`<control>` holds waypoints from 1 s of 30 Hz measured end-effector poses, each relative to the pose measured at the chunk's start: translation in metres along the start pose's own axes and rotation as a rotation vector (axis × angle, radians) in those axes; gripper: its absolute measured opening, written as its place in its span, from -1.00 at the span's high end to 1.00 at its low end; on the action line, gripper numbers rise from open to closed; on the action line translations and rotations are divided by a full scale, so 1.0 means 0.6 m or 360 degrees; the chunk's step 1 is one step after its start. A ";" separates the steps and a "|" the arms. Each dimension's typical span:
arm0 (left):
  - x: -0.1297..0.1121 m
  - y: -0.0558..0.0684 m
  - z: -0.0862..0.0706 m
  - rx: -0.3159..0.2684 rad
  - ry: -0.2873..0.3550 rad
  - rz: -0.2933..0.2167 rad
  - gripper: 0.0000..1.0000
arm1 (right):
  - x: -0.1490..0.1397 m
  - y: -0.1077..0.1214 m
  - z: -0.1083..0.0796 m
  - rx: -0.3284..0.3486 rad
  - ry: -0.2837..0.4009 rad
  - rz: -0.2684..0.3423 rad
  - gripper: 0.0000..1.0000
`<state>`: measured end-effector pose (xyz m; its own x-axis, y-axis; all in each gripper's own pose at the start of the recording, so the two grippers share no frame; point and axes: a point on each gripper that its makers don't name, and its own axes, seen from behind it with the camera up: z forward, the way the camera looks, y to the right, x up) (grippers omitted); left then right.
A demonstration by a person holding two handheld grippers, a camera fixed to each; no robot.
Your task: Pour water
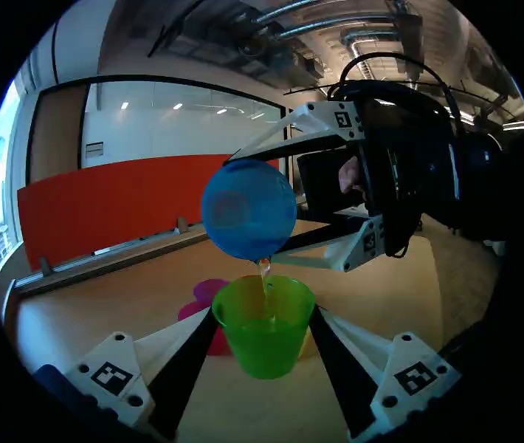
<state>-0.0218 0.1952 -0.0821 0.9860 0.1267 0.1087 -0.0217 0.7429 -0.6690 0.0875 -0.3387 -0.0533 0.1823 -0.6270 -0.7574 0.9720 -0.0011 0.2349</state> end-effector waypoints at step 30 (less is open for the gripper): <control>0.002 0.004 0.005 -0.0012 -0.0003 0.0004 -0.75 | -0.018 0.007 0.004 -0.0007 -0.0024 -0.0183 -0.83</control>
<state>-0.0212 0.1990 -0.0815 0.9856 0.1298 0.1087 -0.0227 0.7377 -0.6748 0.0892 -0.3341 -0.0425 0.0672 -0.6346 -0.7699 0.9870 -0.0707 0.1443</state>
